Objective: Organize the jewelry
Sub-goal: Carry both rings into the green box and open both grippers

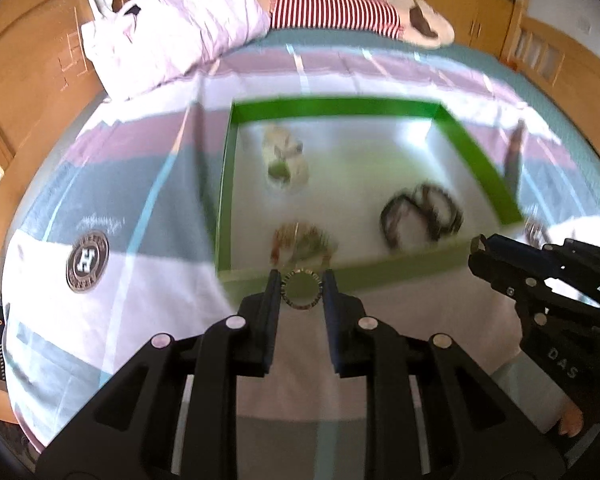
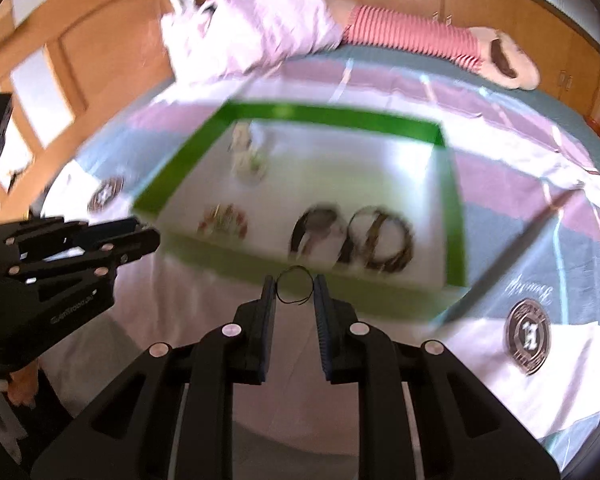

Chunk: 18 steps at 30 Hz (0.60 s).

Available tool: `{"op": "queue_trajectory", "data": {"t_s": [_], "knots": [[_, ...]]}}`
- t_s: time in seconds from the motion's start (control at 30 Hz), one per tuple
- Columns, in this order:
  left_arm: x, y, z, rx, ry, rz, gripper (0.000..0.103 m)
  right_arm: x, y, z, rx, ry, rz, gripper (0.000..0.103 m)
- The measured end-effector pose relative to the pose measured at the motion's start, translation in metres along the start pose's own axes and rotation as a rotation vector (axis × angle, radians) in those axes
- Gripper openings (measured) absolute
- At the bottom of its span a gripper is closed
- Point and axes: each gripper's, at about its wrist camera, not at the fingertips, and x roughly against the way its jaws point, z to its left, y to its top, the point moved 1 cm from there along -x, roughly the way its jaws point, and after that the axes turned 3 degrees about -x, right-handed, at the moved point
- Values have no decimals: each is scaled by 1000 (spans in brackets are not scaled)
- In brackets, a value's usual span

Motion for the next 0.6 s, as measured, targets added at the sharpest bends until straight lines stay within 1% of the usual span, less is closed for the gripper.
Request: {"op": "queue_trajectory", "data": {"t_s": [0.07,0.13,0.2,0.27,0.37,0.47,0.6], "knots": [[7,14,-3,-14,12,-32,21,3,16,-10,-36,-16,-36,19],[9,30,-6,-30,32,-63,21,0,26,-18,-69,-25,-51,19],[8,42,-4,-28,30,-77,21,-10,36,-25,-97,-25,-46,19],[-1,53,1,-11,19,-76,21,-27,40,-27,-87,-50,-23,19],[-19,57,7,12,8,-43,21,-49,37,-26,-53,-82,19,19],[-46,57,11,43,-15,18,21,-62,33,-25,-44,-89,44,19],[-68,55,9,48,7,50,21,-72,31,-26,-43,-100,69,19]]}}
